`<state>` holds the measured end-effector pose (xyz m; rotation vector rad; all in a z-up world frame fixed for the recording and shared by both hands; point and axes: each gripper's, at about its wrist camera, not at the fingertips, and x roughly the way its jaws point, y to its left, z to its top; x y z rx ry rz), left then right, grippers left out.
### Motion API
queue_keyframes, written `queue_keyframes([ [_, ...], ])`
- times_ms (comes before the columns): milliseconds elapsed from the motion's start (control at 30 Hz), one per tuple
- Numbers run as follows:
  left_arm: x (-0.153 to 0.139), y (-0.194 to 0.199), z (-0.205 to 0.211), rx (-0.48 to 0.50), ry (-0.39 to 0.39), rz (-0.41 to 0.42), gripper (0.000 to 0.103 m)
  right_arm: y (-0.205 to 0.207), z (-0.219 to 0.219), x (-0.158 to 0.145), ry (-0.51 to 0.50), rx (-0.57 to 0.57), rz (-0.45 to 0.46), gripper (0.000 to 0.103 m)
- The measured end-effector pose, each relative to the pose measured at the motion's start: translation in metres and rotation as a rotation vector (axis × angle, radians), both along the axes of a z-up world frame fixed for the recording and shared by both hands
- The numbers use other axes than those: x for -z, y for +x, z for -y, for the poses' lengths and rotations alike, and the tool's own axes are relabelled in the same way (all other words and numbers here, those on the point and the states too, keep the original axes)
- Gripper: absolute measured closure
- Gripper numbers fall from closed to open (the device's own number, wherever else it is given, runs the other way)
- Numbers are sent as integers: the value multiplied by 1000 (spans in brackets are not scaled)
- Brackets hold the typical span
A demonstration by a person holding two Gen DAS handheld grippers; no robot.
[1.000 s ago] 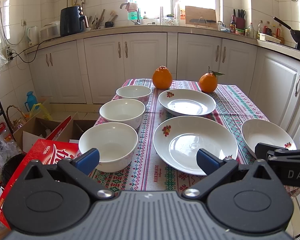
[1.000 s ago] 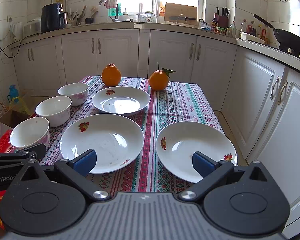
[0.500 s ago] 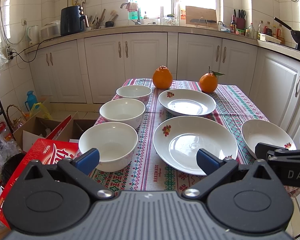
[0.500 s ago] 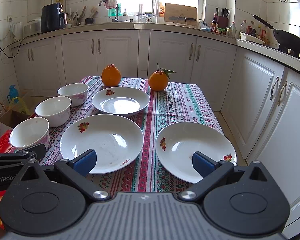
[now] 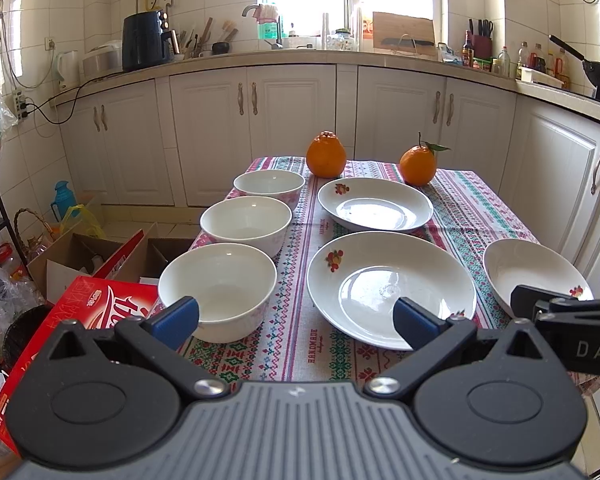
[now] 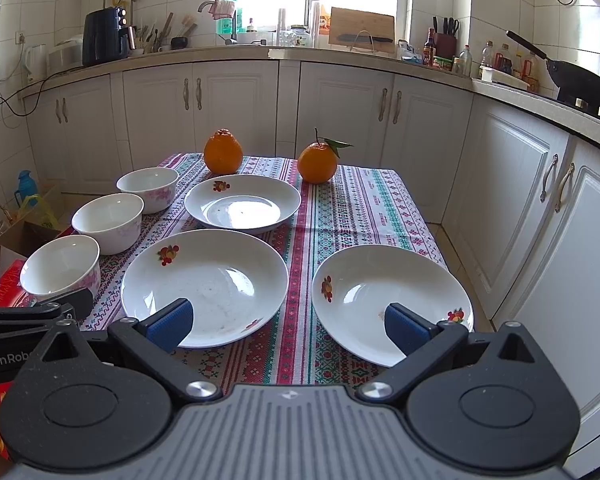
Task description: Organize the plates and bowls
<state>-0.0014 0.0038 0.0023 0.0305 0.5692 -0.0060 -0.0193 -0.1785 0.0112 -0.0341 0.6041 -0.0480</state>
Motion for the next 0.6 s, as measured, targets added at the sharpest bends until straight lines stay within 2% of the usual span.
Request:
queue_keyframes([
  [600,-1,-1,2,-9,6,-1,1,0,0,1,3,-3,-2,0],
])
